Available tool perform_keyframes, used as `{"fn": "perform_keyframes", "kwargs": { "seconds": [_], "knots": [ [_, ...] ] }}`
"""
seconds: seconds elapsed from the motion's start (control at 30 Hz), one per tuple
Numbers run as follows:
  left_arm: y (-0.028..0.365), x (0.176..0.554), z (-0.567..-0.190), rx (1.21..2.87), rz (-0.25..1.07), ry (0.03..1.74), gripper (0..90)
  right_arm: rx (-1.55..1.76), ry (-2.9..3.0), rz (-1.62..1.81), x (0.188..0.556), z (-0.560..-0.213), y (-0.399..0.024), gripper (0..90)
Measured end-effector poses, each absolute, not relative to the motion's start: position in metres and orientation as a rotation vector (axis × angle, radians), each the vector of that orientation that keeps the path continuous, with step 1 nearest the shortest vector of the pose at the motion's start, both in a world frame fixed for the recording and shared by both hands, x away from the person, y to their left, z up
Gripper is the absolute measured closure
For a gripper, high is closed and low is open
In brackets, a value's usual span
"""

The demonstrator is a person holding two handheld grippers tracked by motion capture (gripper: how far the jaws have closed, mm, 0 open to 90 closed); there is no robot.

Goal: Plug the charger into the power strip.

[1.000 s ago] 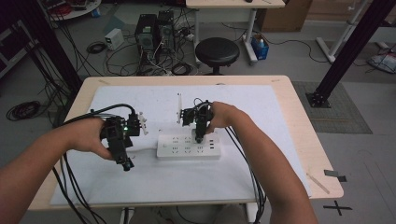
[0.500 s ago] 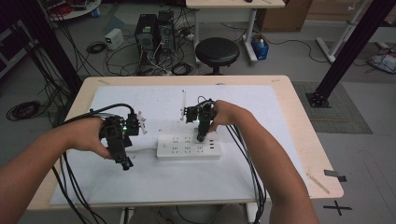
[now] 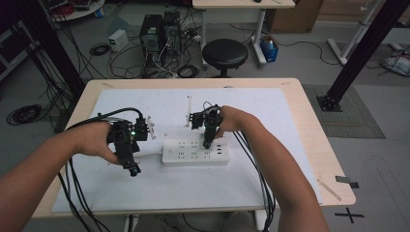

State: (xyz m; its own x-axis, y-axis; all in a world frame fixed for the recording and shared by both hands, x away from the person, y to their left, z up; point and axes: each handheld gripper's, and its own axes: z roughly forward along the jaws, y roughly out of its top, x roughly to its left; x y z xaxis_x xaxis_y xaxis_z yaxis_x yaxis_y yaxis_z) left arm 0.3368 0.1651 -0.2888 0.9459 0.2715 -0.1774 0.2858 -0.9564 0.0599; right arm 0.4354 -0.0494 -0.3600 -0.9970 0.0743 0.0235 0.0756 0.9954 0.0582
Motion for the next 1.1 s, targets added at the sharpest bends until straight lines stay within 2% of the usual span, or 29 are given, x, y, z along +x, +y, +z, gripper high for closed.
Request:
{"fn": "perform_keyframes", "kwargs": {
  "seconds": [0.53, 0.7, 1.1],
  "knots": [
    [0.167, 0.339, -0.29, 3.013, -0.263, 0.441, 20.7, -0.104, -3.158, 0.093, 0.428, -0.362, -0.032, 62.5],
    [0.168, 0.341, -0.29, 3.011, -0.266, 0.433, 20.7, -0.142, -3.142, -0.04, 0.43, -0.363, -0.047, 62.3],
    [0.168, 0.342, -0.292, 2.995, -0.275, 0.457, 20.7, -0.103, -3.159, 0.03, 0.429, -0.365, -0.037, 62.4]
  ]
}}
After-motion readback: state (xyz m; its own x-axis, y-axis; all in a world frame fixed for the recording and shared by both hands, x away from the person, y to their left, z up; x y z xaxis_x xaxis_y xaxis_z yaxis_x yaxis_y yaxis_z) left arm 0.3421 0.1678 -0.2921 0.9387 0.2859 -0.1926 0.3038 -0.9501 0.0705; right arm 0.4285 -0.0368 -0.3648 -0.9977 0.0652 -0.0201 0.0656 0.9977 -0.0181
